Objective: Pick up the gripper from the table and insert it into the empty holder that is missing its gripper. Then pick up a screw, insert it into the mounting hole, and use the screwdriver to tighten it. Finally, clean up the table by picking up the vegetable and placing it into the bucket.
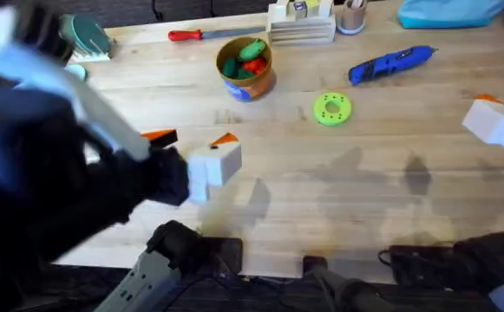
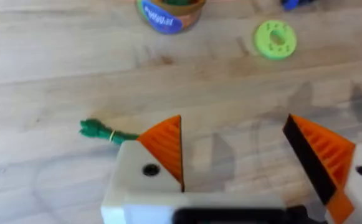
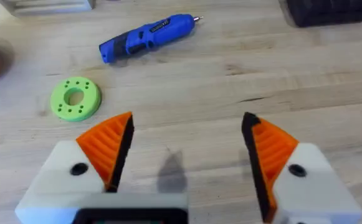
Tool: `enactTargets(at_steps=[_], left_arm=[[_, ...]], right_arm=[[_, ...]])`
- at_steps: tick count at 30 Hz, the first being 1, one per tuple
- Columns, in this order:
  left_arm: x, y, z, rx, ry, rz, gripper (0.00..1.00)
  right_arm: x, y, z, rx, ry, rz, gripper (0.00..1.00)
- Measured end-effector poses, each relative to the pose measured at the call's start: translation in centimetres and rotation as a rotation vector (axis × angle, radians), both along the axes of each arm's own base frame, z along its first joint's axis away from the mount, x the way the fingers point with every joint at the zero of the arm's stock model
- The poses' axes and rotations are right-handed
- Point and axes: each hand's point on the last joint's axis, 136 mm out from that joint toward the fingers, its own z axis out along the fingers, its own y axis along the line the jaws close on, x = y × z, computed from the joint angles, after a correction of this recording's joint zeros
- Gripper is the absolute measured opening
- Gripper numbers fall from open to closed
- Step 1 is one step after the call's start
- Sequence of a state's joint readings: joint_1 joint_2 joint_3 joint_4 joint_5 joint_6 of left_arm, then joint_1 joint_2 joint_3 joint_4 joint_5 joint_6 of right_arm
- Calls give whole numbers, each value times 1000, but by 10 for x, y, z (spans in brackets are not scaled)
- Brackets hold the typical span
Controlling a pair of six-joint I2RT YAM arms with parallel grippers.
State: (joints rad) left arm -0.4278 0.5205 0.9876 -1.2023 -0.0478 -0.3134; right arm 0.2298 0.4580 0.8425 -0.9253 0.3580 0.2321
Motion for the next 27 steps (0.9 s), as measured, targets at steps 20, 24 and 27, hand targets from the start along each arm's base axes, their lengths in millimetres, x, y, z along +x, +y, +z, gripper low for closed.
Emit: enactTargets(at_steps=[20,24,27], left_arm=[[41,38,-38,73,627,546,993],[44,72,-41,-13,654,780,993],[44,94,-50,-97,696,954,993]], right_arm=[[0,0,0,0,0,0,991],[0,0,0,0,0,0,991],[0,0,0,0,0,0,992]])
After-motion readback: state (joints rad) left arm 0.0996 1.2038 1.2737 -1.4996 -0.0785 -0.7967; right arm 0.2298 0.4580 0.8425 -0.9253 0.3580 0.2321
